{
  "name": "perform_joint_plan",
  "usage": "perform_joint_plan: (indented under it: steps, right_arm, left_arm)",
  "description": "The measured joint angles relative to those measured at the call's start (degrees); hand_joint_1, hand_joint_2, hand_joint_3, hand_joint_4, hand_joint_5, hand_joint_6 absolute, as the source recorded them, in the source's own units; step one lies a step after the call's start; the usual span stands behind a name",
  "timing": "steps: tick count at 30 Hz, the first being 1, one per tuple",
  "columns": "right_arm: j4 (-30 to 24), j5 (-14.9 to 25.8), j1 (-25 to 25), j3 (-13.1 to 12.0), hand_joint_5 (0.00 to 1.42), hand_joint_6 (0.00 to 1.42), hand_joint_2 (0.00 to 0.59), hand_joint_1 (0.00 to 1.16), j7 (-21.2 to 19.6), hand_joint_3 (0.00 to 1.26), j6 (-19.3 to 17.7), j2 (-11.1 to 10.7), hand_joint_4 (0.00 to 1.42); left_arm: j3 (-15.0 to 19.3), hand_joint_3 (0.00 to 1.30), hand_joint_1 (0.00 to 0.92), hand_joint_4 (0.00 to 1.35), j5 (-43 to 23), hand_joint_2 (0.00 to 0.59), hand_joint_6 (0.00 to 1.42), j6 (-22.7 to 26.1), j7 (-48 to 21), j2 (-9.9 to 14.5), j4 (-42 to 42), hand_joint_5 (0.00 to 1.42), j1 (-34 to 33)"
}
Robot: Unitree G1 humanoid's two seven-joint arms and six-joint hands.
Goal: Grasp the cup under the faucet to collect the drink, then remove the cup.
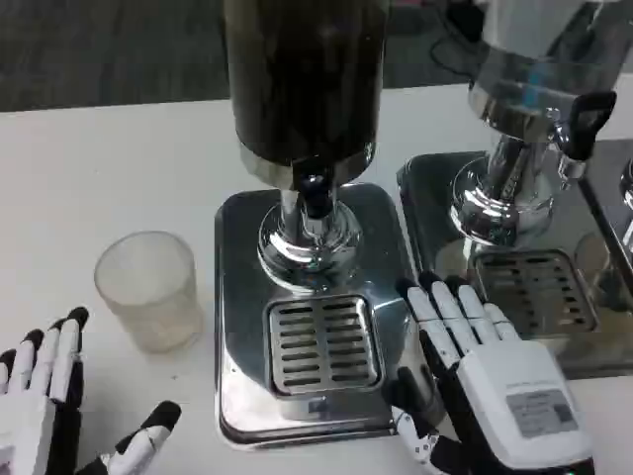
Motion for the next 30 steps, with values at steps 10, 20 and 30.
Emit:
perform_joint_plan:
  steps: [10,20,30]
  right_arm:
    - [0.0,-0.1,0.2,0.3,0.00,0.08,0.503,0.50,-0.5,0.03,0.6,0.6,0.00]
    - [0.3,-0.1,0.0,0.5,0.00,0.08,0.503,0.50,-0.7,0.03,0.6,0.7,0.00]
    - [0.6,0.0,0.1,0.6,0.00,0.09,0.503,0.50,-1.5,0.03,1.3,1.5,0.00]
  left_arm:
    - [0.0,0.00,0.000,0.00,-0.7,0.143,0.00,-1.1,0.7,0.7,1.7,0.00,-0.5]
    - [0.2,0.05,0.000,0.00,-1.3,0.151,0.00,-2.1,0.7,0.8,1.7,0.05,-1.1]
    - [5.6,0.00,0.000,0.00,-6.7,0.097,0.02,-12.0,9.9,1.4,5.0,0.01,-4.6]
